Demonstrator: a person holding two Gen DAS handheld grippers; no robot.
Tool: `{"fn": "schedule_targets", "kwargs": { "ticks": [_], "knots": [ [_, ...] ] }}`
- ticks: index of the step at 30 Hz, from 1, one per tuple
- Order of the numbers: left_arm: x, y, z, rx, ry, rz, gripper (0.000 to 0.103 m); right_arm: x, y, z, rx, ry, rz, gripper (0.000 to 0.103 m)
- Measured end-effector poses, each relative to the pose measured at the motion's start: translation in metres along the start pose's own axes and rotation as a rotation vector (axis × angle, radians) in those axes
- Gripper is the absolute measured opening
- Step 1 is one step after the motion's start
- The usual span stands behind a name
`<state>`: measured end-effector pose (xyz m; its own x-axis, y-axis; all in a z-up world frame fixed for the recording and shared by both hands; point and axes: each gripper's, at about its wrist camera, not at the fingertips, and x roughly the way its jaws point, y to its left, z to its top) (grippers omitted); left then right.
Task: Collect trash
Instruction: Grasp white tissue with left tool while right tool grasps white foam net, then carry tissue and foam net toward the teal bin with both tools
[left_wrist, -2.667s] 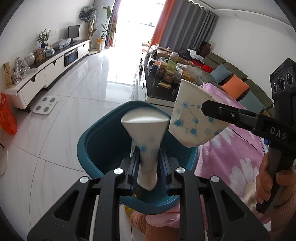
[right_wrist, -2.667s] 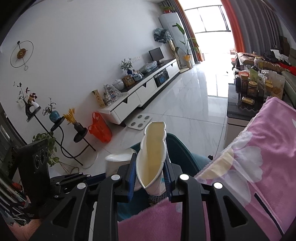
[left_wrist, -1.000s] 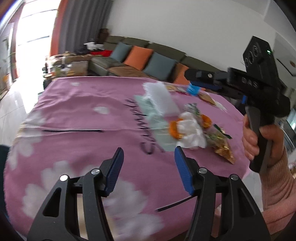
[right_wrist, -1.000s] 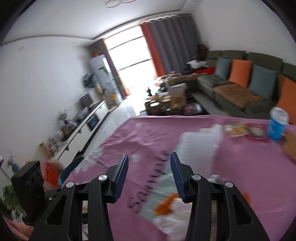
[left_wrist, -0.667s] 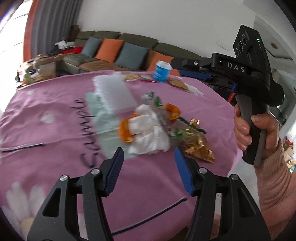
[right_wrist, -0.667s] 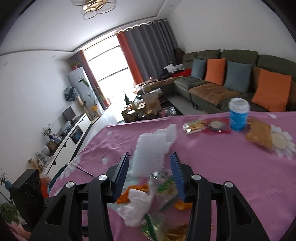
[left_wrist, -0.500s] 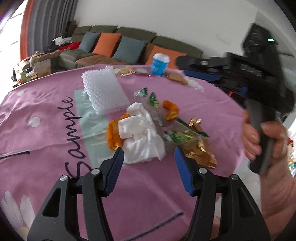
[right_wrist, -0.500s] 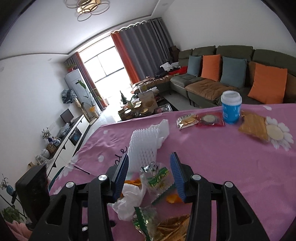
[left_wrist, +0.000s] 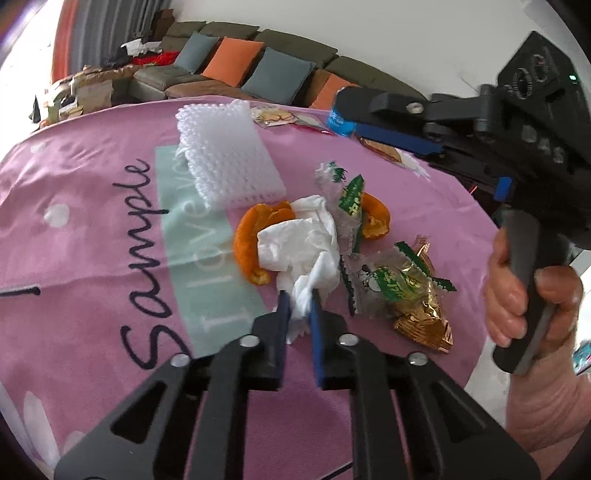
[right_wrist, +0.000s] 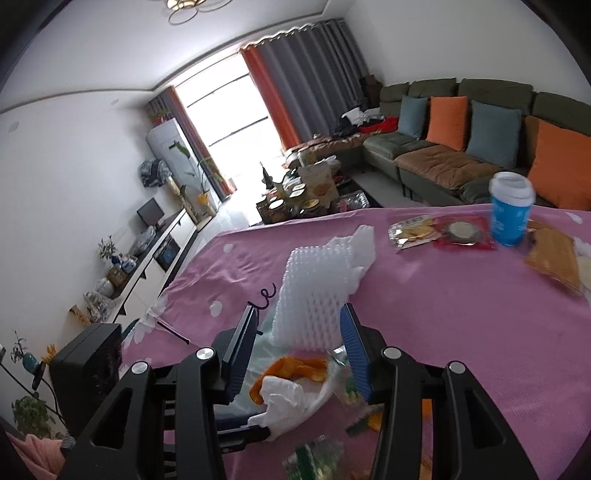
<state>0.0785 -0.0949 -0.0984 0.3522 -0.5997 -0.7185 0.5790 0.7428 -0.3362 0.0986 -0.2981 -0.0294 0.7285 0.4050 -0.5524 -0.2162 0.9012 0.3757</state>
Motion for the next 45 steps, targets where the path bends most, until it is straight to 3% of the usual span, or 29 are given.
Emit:
{"fn": "schedule_targets", "kwargs": {
  "ticks": [6,11,13,21,26,27,28,39,45],
  "knots": [
    [-0.03,0.012,-0.013,-0.025,-0.066,-0.032,0.008,0.042,0.002,0.005,0.003,0.102,-0.008,0.045],
    [-0.056,0.024,-0.027,-0.042,-0.106,-0.053,0.008,0.065,0.004,0.002,-0.006,0.155,-0.063,0.047],
    [-0.062,0.031,-0.03,-0.052,-0.117,-0.047,0.008,0.069,0.005,0.002,-0.008,0.163,-0.079,0.053],
    [-0.092,0.052,-0.046,-0.091,-0.173,-0.018,0.008,0.088,0.006,0.0,-0.036,0.22,-0.169,0.054],
    [-0.115,0.067,-0.055,-0.13,-0.209,0.04,0.008,0.092,0.006,-0.002,-0.055,0.232,-0.194,0.029],
    [-0.118,0.069,-0.056,-0.134,-0.215,0.05,0.008,0.09,0.005,-0.001,-0.055,0.227,-0.198,0.015],
    [-0.124,0.072,-0.058,-0.139,-0.225,0.066,0.008,0.088,0.005,0.0,-0.054,0.22,-0.194,0.01],
    [-0.162,0.096,-0.071,-0.182,-0.29,0.154,0.008,0.058,0.028,0.004,-0.086,0.119,-0.144,0.009],
    [-0.18,0.105,-0.076,-0.197,-0.318,0.195,0.008,0.038,0.052,0.011,-0.11,0.049,-0.066,0.009]
  ]
}}
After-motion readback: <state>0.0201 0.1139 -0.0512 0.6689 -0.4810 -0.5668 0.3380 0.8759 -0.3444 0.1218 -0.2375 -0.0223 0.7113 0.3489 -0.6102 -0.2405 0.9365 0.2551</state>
